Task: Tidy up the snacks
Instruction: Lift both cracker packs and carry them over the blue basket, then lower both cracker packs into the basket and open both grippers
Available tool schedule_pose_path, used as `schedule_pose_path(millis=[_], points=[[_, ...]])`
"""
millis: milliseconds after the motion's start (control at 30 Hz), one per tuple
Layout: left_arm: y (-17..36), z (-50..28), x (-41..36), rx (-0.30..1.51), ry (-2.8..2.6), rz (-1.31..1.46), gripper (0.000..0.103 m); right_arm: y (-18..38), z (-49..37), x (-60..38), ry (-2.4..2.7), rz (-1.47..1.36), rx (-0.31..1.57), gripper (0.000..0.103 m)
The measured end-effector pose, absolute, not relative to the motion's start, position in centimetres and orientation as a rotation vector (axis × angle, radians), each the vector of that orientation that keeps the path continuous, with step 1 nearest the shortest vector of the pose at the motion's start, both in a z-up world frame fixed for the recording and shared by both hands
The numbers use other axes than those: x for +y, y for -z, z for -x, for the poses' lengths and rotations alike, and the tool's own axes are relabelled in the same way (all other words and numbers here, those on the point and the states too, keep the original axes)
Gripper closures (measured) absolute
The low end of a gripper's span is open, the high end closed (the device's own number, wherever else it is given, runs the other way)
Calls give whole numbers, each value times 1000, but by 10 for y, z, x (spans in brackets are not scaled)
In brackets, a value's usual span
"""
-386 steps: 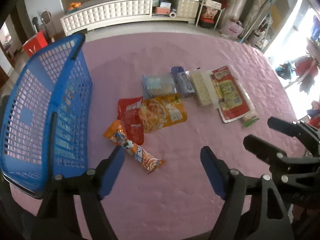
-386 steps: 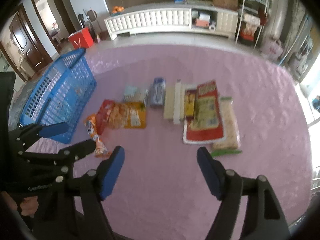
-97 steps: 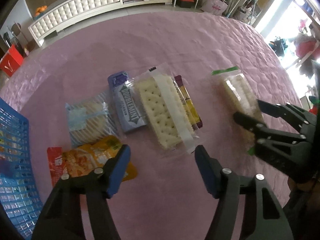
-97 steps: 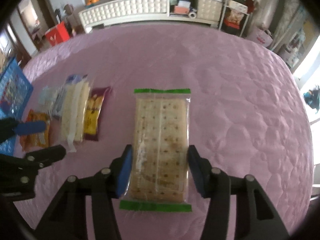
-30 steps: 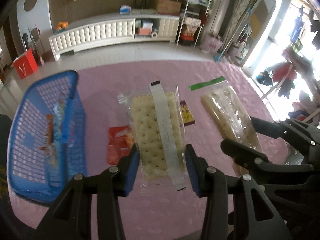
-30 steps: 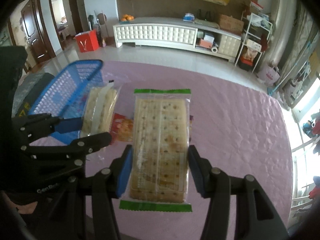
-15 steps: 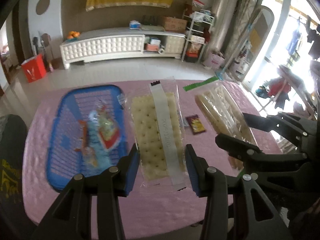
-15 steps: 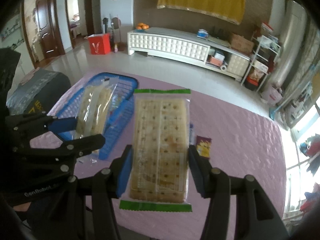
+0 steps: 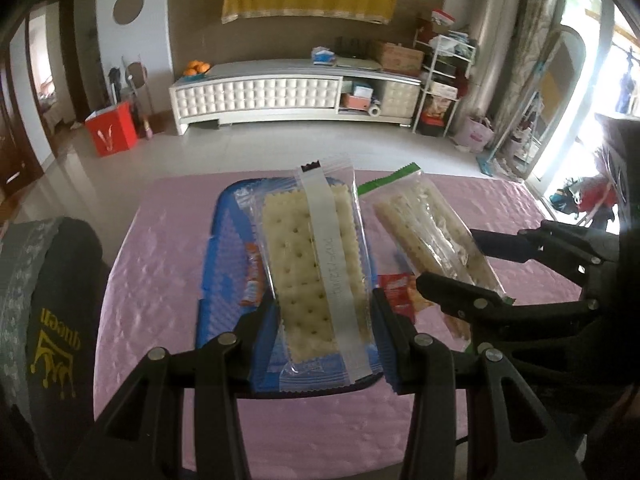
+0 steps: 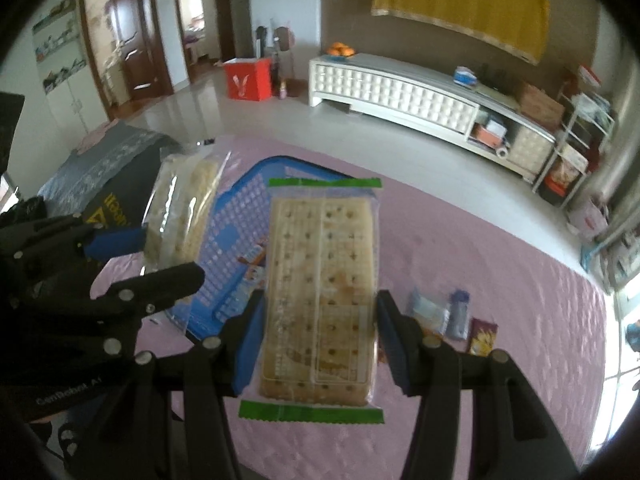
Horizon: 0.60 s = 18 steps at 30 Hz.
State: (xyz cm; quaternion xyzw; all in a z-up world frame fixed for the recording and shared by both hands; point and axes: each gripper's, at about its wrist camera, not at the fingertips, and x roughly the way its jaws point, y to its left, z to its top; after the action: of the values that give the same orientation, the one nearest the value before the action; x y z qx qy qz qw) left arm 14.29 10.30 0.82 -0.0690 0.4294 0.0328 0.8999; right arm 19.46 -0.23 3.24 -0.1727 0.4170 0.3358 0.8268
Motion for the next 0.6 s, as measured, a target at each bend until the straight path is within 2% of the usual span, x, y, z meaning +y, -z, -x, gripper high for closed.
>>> schedule_pose_path(millis=[433,600], points=[[35,-140,154,947,-107,130,61,12,-200,68,-858,617,933,44],[49,-136,177,950,-119,206,61,33,-200,86,-971,762,923,45]])
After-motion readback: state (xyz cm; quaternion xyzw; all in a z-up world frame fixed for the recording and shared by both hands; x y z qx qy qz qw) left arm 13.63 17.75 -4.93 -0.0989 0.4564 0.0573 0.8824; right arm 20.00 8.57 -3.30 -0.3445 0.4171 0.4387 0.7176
